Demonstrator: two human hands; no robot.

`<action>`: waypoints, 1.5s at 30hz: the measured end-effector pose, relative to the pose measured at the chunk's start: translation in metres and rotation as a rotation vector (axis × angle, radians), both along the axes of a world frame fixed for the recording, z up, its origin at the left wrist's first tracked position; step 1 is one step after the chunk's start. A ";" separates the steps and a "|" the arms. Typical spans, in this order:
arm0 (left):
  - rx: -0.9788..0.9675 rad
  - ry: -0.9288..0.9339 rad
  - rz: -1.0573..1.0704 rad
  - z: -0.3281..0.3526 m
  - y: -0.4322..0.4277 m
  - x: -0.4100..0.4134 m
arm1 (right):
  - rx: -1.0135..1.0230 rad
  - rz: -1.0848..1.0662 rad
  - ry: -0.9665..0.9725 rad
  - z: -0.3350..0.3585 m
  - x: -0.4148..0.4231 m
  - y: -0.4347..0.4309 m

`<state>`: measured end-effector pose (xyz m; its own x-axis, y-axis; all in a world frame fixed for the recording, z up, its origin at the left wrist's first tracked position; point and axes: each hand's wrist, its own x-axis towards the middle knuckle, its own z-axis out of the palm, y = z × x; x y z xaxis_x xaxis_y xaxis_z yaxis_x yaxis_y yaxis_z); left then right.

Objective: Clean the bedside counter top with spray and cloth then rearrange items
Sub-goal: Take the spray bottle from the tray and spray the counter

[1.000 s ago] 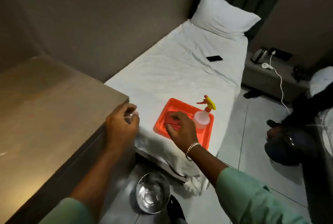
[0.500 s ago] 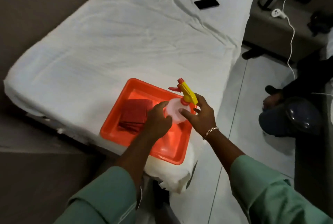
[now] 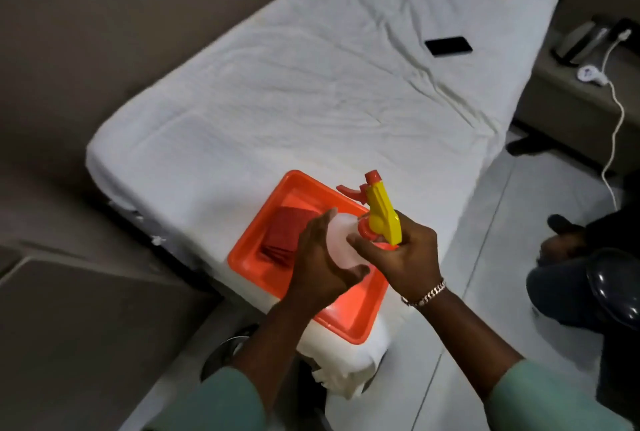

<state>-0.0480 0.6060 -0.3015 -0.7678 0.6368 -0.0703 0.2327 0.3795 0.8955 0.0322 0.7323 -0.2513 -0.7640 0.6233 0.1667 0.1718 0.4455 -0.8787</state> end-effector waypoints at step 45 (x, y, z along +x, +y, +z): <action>-0.783 0.360 0.787 0.175 -0.611 0.066 | -0.124 0.769 -0.005 0.163 -0.043 -0.471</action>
